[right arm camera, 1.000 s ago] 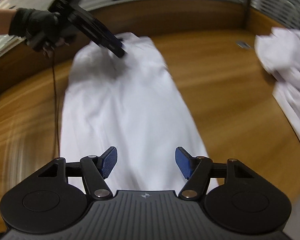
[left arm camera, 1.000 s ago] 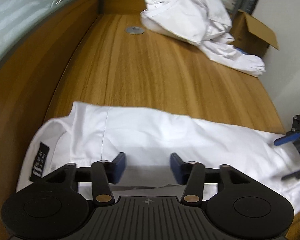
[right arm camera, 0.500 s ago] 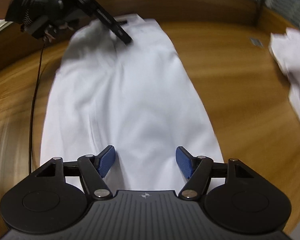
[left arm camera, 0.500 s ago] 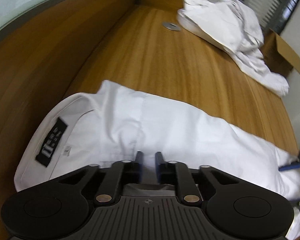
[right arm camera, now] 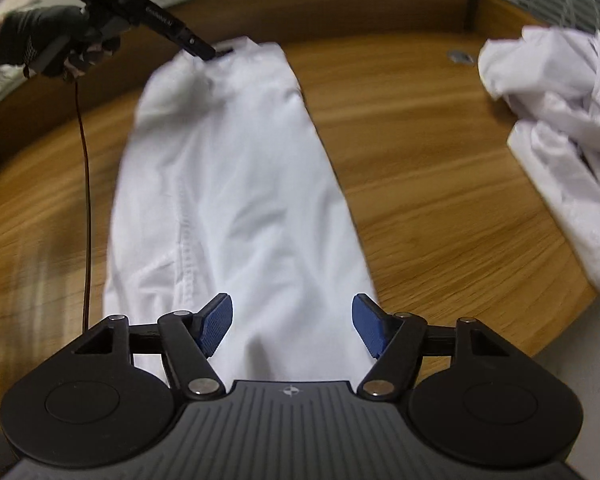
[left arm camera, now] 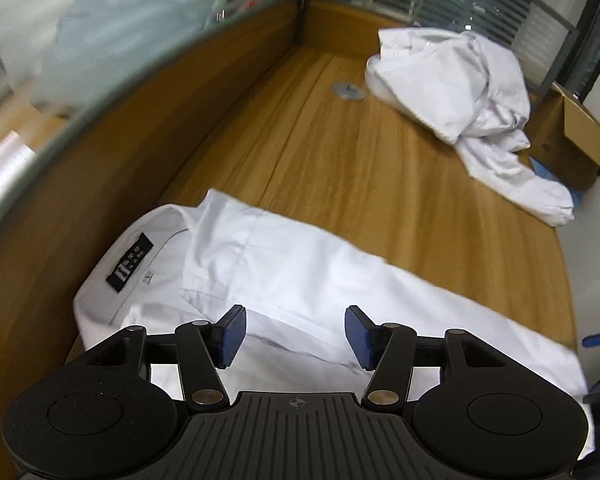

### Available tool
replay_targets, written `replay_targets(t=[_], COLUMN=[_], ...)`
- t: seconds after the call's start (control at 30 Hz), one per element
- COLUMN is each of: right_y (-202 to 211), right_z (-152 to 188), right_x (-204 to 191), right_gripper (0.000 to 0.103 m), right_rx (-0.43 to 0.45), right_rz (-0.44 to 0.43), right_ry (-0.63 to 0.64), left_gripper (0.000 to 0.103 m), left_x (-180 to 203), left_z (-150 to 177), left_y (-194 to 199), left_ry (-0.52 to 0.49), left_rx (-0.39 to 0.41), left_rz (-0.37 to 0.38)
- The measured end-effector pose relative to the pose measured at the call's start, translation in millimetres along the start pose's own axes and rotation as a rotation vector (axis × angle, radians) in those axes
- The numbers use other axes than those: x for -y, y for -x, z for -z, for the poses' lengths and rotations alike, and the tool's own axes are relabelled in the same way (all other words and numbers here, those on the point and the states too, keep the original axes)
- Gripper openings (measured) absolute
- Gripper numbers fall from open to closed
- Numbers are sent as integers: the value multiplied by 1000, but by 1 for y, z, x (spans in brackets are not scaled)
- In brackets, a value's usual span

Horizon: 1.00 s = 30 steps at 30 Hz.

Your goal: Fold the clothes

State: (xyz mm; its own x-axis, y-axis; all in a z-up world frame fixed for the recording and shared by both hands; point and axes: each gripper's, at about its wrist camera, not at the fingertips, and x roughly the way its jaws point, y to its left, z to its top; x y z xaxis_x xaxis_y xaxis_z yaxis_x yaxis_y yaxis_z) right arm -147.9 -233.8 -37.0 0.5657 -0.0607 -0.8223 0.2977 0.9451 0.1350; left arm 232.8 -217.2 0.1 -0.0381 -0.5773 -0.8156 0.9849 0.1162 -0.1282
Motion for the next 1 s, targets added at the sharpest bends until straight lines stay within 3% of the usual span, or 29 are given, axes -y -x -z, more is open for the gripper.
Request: replay_targets(t=[0.27, 0.47, 0.6, 0.67, 0.73, 0.8, 1.0], right_y=[32, 30, 14, 1, -13, -26, -69], right_z=[-9, -31, -59, -73, -88, -101, -129], right_x=[41, 73, 91, 96, 98, 95, 72], right_gripper=[73, 65, 49, 37, 21, 14, 7], right_rx=[-10, -50, -95, -119, -143, -164, -225], right_rz=[-134, -297, -396, -441, -486, -510, -555], right_ry=[206, 272, 290, 285, 283, 290, 232], left_gripper=[60, 59, 58, 53, 36, 26, 17], left_x=[85, 140, 174, 187, 195, 196, 173], left_z=[53, 111, 142, 155, 165, 172, 175], left_y=[57, 67, 68, 66, 62, 56, 31], left_ry=[113, 403, 575, 649, 725, 790, 901], left_rx=[101, 133, 162, 190, 217, 232, 269], left_rz=[-43, -94, -138, -144, -136, -125, -44])
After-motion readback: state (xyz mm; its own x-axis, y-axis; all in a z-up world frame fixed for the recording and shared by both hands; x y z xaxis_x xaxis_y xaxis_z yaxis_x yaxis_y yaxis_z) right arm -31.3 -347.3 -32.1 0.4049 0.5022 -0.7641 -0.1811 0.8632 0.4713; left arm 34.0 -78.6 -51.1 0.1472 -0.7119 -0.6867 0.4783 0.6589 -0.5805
